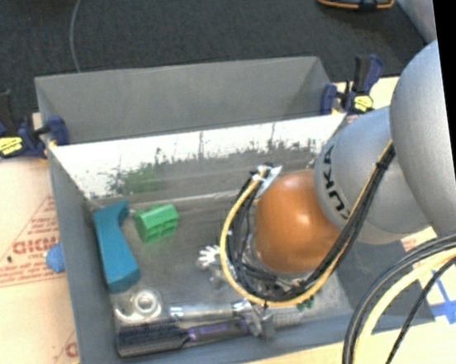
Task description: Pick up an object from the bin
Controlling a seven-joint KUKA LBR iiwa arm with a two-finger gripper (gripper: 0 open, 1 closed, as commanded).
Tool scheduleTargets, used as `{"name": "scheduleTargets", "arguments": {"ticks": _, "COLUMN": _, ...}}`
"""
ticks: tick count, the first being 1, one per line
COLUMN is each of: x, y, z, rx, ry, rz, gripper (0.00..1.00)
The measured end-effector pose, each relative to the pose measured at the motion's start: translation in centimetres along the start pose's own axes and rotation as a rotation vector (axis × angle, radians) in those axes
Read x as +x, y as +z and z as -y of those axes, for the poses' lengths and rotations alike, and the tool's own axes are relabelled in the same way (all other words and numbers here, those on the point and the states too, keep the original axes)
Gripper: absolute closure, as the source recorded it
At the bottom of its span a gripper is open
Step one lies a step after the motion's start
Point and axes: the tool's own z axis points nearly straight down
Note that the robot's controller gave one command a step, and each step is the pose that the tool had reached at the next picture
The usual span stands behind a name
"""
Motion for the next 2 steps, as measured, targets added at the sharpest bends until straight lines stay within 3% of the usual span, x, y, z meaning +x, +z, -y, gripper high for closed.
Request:
{"name": "scheduleTargets", "arguments": {"ticks": 1, "x": 0.04, "y": 0.29, "z": -0.86, "rx": -0.005, "ry": 0.081, "rz": -0.017, "gripper": 1.00}}
{"name": "scheduleTargets", "arguments": {"ticks": 2, "x": 0.00, "y": 0.29, "z": -0.93, "rx": -0.005, "ry": 0.086, "rz": -0.017, "gripper": 1.00}}
